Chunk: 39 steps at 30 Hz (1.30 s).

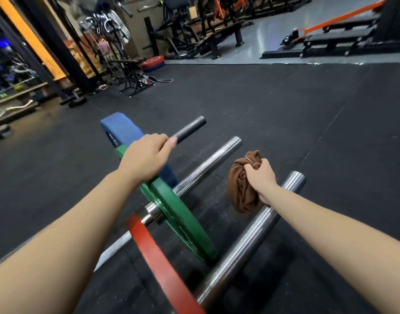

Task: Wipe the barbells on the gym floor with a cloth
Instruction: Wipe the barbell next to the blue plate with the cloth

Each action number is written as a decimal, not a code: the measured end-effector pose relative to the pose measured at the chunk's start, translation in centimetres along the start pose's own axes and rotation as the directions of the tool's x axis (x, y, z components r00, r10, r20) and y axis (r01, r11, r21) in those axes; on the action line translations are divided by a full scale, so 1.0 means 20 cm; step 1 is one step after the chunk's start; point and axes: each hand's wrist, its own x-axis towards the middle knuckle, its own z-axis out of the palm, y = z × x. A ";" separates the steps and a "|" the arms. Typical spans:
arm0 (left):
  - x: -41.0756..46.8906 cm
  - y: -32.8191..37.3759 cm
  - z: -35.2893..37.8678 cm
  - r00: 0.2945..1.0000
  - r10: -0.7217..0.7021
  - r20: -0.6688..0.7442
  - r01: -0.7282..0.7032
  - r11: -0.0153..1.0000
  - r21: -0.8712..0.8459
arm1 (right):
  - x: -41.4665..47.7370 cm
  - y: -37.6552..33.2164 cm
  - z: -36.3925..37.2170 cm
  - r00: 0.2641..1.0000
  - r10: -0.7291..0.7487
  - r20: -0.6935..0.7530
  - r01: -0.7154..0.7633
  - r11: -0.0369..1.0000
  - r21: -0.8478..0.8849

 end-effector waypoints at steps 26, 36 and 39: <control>0.08 -0.03 0.07 0.968 -0.044 0.248 -0.018 0.970 0.242 | -0.05 -0.14 0.66 1.000 0.019 0.004 -0.019 0.999 0.044; 0.07 -0.02 0.08 0.975 -0.056 0.216 -0.004 0.963 0.268 | 0.08 -0.19 0.55 0.998 -0.058 -0.039 0.052 0.990 -0.129; 0.07 -0.01 0.07 0.970 -0.081 0.230 0.018 0.965 0.262 | -0.11 -0.11 0.64 0.983 -0.111 0.148 0.148 0.953 -0.265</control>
